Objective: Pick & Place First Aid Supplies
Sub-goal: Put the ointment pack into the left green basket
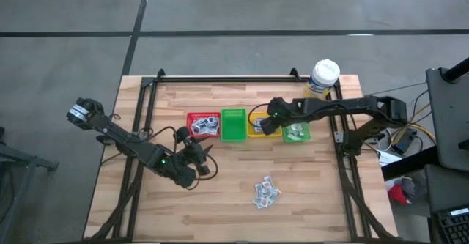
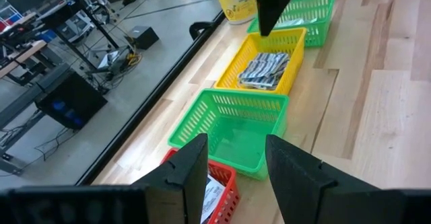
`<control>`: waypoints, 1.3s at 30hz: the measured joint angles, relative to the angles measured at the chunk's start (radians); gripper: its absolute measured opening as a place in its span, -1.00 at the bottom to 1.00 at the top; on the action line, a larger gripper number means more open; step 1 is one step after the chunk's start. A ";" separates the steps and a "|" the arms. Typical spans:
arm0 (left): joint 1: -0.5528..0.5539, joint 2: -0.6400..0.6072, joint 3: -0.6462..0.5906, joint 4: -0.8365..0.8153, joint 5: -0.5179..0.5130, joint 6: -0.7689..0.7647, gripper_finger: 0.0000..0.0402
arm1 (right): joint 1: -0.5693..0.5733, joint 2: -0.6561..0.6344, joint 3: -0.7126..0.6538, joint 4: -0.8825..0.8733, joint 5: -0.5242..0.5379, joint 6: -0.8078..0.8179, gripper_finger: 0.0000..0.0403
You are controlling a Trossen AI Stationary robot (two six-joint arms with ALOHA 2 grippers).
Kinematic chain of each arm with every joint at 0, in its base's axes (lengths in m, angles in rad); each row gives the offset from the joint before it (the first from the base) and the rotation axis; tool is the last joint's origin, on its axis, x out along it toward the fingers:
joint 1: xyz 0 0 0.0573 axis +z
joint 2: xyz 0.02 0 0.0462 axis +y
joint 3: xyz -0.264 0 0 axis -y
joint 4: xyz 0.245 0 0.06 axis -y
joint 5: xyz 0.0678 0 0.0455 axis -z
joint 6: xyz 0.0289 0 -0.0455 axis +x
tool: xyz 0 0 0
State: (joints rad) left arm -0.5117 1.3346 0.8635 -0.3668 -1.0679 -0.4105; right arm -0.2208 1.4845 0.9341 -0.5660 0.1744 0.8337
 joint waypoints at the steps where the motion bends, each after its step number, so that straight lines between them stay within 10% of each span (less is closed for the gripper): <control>1: 0.000 0.000 0.000 0.000 0.000 0.003 -0.25 | 0.008 -0.011 0.013 -0.034 0.000 0.000 -0.35; 21: -0.003 0.000 -0.001 0.000 0.028 -0.010 -0.25 | 0.541 -0.137 0.058 -0.124 -0.070 -0.064 -0.38; 39: -0.003 0.000 -0.001 0.000 0.063 -0.066 -0.25 | 0.578 0.103 0.057 -0.100 -0.070 -0.020 -0.26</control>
State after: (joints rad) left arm -0.5144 1.3346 0.8623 -0.3667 -1.0054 -0.4765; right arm 0.3576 1.5876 0.9909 -0.6662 0.1047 0.8136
